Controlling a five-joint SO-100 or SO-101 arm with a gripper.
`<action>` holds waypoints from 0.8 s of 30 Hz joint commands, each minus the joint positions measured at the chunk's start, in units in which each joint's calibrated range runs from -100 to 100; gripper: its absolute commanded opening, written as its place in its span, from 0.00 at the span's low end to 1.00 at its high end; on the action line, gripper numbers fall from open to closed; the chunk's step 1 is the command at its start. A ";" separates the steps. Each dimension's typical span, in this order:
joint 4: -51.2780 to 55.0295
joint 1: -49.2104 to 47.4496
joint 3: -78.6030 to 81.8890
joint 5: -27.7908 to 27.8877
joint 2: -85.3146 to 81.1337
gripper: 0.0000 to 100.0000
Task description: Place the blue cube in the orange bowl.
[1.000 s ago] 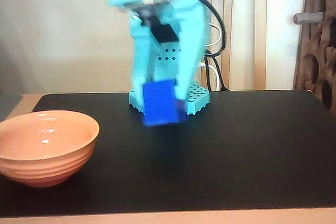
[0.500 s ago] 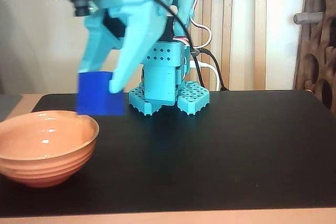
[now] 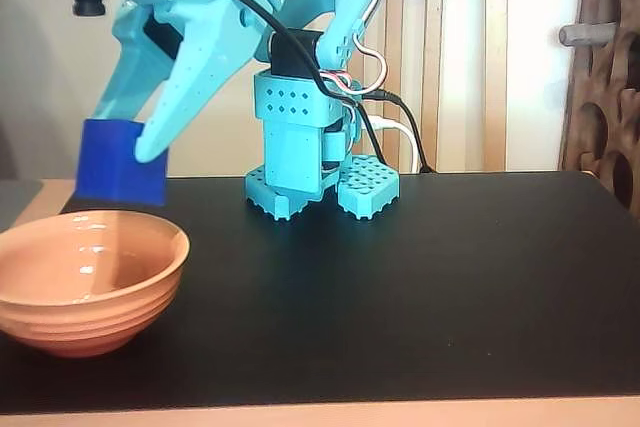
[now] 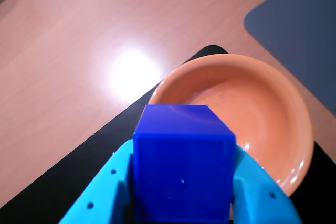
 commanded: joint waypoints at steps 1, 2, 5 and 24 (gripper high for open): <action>-2.38 2.48 -0.28 0.92 3.02 0.10; -3.08 2.58 -0.28 0.92 3.62 0.10; -4.90 2.68 -0.28 0.92 5.24 0.10; -9.26 7.49 -1.18 0.97 14.61 0.10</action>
